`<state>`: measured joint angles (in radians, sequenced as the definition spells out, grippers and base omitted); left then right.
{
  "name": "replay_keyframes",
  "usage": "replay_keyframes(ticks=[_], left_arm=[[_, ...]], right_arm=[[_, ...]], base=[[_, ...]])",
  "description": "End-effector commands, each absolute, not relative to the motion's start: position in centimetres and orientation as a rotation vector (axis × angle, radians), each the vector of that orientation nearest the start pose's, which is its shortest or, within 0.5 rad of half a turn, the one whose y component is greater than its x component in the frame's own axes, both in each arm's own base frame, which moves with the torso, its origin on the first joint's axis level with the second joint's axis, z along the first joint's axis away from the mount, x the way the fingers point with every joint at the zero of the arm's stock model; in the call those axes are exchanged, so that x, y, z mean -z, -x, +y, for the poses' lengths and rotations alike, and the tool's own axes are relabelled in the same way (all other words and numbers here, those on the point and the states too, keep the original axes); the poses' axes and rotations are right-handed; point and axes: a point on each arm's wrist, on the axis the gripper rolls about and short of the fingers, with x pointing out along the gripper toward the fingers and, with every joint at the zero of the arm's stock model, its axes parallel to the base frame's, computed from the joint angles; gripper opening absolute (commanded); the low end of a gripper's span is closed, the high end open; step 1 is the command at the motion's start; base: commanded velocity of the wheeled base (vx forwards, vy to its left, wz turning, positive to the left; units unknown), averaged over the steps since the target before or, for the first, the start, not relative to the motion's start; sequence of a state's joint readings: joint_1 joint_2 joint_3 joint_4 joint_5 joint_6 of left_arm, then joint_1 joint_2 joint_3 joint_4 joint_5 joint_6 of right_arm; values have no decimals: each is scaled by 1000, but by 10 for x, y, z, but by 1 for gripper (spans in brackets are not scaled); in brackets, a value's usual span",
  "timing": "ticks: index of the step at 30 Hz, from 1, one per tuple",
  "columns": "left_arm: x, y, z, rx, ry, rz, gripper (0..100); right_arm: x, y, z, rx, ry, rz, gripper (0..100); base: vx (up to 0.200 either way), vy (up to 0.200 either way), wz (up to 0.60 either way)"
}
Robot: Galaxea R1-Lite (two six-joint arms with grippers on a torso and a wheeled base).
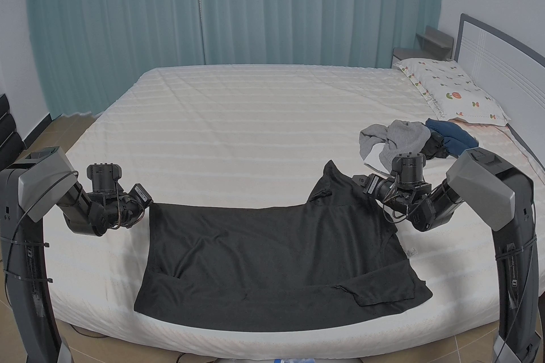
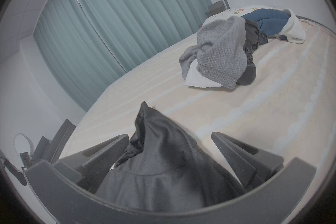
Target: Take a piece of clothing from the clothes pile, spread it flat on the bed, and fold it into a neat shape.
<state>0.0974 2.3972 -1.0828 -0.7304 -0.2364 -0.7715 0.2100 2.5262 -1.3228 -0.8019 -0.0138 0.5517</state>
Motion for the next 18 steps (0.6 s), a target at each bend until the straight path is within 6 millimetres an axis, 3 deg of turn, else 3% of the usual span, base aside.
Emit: replay_keyframes(ticks=[1,11,12,18], left_arm=[[3,-421,37,-97,845,600,0],[3,-421,38,-96,838,598,0],[3,-421,38,-96,838,598,0],[3,-421,38,-95,834,598,0]], right_arm=[[32,-479,105,-60,-476,480,100],[35,-482,102,-52,-484,480,100],[35,-482,102,-51,-483,482,0],[37,-482,95,-34,-487,487,0]], base=[[0,0,0],[0,0,0],[0,0,0],[0,0,0]])
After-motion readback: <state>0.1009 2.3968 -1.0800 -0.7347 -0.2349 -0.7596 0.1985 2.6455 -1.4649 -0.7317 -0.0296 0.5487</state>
